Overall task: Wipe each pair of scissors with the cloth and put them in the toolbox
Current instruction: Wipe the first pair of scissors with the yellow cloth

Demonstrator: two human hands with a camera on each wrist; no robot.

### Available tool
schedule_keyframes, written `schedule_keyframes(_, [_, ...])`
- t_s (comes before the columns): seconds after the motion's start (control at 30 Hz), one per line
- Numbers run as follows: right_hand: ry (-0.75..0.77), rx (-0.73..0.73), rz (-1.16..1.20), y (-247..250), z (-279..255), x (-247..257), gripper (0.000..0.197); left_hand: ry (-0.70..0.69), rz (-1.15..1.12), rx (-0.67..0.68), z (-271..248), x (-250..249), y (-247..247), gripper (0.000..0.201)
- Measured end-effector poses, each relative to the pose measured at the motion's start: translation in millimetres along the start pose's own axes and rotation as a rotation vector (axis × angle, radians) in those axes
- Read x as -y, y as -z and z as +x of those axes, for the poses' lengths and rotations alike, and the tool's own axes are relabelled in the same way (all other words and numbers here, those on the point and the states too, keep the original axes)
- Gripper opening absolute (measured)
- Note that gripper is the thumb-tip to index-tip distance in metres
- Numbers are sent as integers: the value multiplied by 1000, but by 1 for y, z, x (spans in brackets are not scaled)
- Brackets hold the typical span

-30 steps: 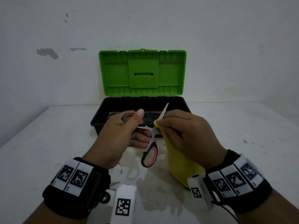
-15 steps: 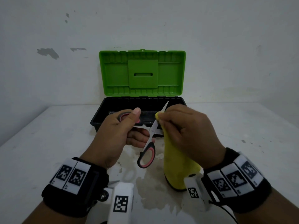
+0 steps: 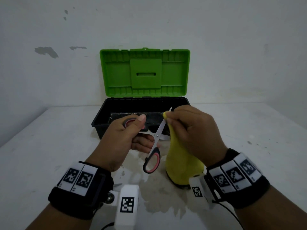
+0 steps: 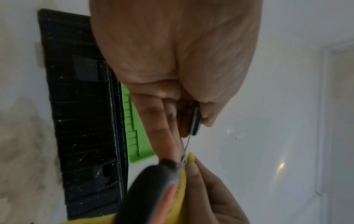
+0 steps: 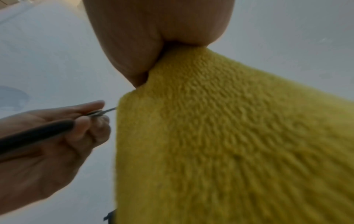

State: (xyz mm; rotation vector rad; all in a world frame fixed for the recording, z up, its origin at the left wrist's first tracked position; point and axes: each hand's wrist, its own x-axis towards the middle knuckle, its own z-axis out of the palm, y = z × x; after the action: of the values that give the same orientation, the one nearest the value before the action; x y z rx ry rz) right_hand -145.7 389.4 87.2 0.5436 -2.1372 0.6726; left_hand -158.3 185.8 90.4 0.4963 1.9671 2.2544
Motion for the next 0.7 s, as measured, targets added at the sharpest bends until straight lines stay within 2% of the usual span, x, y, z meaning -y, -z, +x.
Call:
schedule_keyframes(0.13, [-62,-66,-36,1,6,-6,12,-24,8,-7,1,0,-3,34])
schedule_keyframes(0.33, [2,-3,12,5,-1,5,13,-18,-7,0,-2,-2,1,37])
schedule_keyframes(0.6, [-202,-8,-5,33,18,-28,8,47,-21,-42,0,-5,2,36])
schedule_keyframes(0.7, [-199,24,-41,54,20,-38,10,86,-48,-69,2,-10,9,35])
